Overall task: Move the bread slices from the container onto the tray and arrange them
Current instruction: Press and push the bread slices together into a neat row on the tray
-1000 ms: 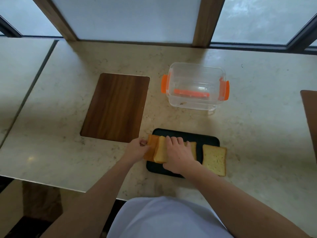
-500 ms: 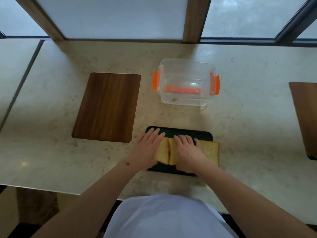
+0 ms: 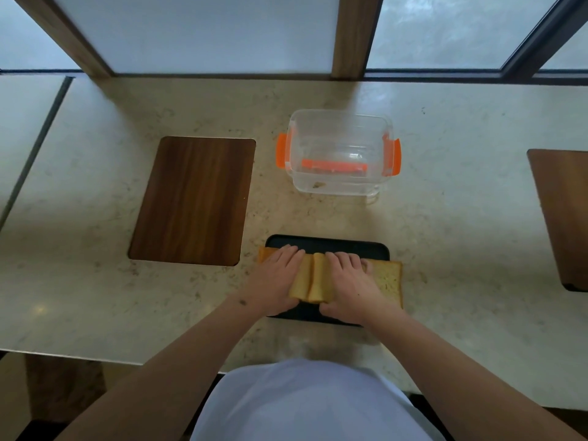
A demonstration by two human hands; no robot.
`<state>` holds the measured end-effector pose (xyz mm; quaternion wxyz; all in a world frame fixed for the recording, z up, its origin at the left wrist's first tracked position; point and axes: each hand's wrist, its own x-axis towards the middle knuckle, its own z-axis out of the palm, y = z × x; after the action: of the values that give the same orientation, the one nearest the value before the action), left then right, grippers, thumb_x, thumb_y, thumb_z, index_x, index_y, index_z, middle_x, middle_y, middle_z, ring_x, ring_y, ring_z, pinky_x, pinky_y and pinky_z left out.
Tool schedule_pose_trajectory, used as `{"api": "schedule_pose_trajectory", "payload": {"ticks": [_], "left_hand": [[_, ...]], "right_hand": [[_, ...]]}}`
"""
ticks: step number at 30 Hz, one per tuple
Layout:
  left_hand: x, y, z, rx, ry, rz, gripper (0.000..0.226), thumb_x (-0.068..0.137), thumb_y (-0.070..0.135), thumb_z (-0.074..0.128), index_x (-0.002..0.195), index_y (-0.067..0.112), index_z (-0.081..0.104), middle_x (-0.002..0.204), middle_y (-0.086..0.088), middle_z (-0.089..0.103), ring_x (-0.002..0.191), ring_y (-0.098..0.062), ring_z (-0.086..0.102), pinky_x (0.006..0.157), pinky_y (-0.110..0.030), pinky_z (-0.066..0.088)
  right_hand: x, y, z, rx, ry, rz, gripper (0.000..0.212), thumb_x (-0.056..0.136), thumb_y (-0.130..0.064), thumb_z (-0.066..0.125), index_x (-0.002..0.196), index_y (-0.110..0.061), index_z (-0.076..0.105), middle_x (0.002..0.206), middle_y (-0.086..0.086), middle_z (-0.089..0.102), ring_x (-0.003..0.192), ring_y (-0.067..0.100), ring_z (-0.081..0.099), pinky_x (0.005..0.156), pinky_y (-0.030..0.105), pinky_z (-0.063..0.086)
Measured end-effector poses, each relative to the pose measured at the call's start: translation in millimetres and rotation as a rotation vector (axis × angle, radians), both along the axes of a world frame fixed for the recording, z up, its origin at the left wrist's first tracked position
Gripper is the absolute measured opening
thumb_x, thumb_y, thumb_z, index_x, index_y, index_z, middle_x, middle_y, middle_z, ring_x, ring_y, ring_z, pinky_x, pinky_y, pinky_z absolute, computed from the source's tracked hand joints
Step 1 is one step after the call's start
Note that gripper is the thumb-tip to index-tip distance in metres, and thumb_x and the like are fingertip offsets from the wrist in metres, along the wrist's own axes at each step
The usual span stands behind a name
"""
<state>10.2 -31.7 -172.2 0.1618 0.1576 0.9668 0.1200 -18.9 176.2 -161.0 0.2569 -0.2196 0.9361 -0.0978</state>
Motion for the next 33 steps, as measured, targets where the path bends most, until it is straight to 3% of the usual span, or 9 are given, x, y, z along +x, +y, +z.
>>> {"api": "schedule_pose_trajectory", "payload": {"ticks": [7,13,17,22,28,33], "left_hand": [[-1.4,-0.7,1.9,-0.005,-0.038,0.011,0.110,0.072,0.054,0.074,0.152,0.014,0.011,0.161,-0.008,0.019,0.147,-0.022,0.009,0.112,-0.033,0.007],[2.8,5.5,17.8,-0.118,0.009,-0.051,0.112,0.068,0.054,0.076,0.152,0.022,0.008,0.161,-0.011,0.011,0.147,-0.031,-0.002,0.119,-0.050,0.003],[27.2,44.1,30.0,-0.092,0.116,-0.187,0.083,0.077,0.028,0.075,0.145,0.012,0.030,0.155,-0.019,0.028,0.145,-0.037,0.011,0.117,-0.051,0.008],[39.0,80.4,33.3,-0.113,0.075,-0.233,0.063,0.088,0.020,0.060,0.143,0.009,0.032,0.154,-0.019,0.028,0.142,-0.035,0.017,0.117,-0.049,0.016],[22.2,83.6,29.4,-0.140,0.052,-0.194,0.077,0.082,0.033,0.069,0.144,0.013,0.027,0.152,-0.016,0.031,0.141,-0.034,0.020,0.116,-0.051,0.014],[3.3,71.5,18.3,-0.232,-0.013,-0.169,0.105,0.075,0.047,0.074,0.151,0.014,0.008,0.158,-0.017,0.016,0.145,-0.035,0.008,0.117,-0.052,0.005]], "right_hand": [[-0.6,-1.7,-2.3,0.016,-0.011,0.009,0.115,0.061,-0.063,0.066,0.153,-0.016,0.014,0.150,0.005,0.032,0.136,0.029,0.028,0.113,0.053,0.022],[-1.8,1.3,0.1,0.038,-0.037,-0.018,0.122,0.062,-0.065,0.074,0.155,-0.019,0.009,0.160,0.003,0.023,0.145,0.027,0.019,0.116,0.056,0.018],[3.3,29.9,6.4,0.045,0.061,-0.062,0.124,0.061,-0.078,0.067,0.156,-0.022,0.012,0.162,0.000,0.022,0.147,0.024,0.018,0.118,0.055,0.015],[4.4,72.4,15.8,0.134,0.044,-0.115,0.124,0.062,-0.074,0.071,0.157,-0.021,0.011,0.163,0.001,0.018,0.148,0.024,0.016,0.117,0.053,0.015],[0.0,75.1,18.5,0.177,0.006,-0.060,0.123,0.066,-0.065,0.076,0.157,-0.020,0.006,0.164,0.003,0.016,0.149,0.026,0.012,0.117,0.055,0.016],[-4.1,75.0,15.0,0.201,-0.010,-0.018,0.123,0.067,-0.056,0.078,0.157,-0.021,0.003,0.165,0.005,0.012,0.150,0.028,0.009,0.118,0.058,0.013]]}}
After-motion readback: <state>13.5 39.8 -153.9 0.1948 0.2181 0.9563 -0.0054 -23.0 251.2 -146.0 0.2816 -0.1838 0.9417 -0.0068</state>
